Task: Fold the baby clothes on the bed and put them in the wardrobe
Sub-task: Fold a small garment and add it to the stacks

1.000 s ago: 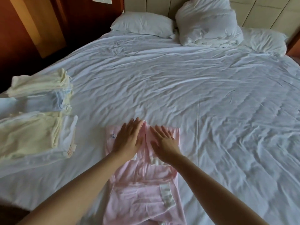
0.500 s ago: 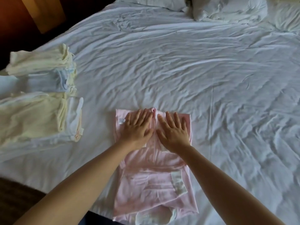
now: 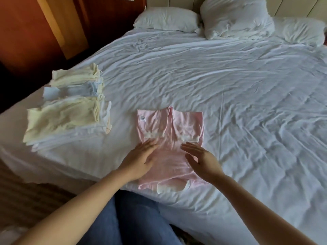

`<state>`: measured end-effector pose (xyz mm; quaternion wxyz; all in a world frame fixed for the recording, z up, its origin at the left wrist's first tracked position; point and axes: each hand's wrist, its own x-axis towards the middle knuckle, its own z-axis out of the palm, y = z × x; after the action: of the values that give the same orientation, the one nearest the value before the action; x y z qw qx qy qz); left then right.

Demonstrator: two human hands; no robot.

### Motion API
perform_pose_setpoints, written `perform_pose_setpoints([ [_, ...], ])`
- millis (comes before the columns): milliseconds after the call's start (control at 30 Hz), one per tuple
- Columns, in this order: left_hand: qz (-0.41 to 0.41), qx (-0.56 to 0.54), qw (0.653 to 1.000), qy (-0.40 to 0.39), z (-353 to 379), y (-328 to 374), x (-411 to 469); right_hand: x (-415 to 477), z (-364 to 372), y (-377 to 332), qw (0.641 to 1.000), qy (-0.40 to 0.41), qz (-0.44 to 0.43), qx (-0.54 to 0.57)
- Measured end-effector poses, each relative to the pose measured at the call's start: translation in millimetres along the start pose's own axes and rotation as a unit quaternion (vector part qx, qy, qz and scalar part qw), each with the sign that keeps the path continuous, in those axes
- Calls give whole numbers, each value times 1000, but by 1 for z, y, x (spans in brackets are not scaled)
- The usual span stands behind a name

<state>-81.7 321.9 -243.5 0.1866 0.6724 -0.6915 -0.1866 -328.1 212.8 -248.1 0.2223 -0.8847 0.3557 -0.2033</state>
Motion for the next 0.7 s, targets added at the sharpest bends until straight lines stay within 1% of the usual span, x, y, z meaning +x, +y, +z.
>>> perform_pose_setpoints([
  [67,17,14,1000,-3,2,4,-19,-19,3,-1,1000,12,-18,-4],
  [133,26,27,999,-33,4,6,-36,-36,7,0,999,16,-37,-3],
  [233,23,58,994,-90,7,6,-54,-56,12,5,999,-14,-50,8],
  [300,24,98,988,-115,14,1,-61,-64,13,9,997,-52,-57,-12],
  [367,32,95,990,-99,20,-3,-64,-67,15,12,992,-84,-80,-46],
  [433,24,53,996,-62,21,-2,-64,-66,13,10,990,-102,-74,-68],
  [500,3,36,999,-40,19,2,-65,-66,9,4,988,-110,-67,-88],
  [567,-35,31,999,-20,17,8,-64,-66,4,-2,987,-109,-65,-102],
  [633,-84,20,996,4,11,15,-60,-62,-4,-8,987,-105,-41,-116],
  [700,-104,21,994,19,3,22,-55,-53,-15,-15,985,-107,17,-132],
])
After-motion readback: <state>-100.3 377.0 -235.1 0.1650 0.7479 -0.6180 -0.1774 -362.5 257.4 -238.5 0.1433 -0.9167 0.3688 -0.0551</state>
